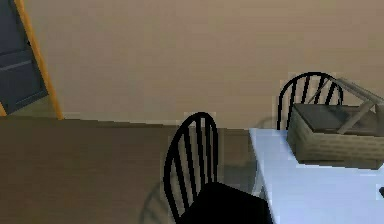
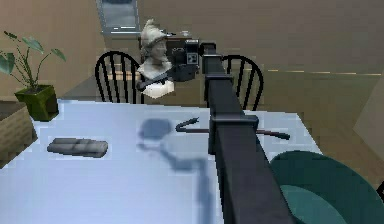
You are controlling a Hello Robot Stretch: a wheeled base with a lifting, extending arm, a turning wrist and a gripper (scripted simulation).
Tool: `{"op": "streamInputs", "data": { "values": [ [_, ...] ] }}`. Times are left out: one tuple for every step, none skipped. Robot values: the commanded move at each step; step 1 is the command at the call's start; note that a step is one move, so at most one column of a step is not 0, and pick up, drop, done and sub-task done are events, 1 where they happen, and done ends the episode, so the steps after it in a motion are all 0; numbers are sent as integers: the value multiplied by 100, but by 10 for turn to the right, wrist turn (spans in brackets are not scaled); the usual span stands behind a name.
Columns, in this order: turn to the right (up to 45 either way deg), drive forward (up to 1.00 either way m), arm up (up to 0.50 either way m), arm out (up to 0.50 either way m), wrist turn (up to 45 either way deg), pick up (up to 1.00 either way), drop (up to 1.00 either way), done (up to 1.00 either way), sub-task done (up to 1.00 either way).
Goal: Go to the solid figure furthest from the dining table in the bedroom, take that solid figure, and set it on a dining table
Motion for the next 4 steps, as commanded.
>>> {"op": "streamInputs", "data": {
  "values": [
    [0, 0, -32, 0, 0, 0, 0, 0, 0],
    [0, 0, 0, 0, 0, 0, 100, 0, 0],
    [0, 0, 0, -10, 0, 0, 0, 0, 0],
    [0, 0, 0, 0, 0, 0, 0, 100, 0]
  ]
}}
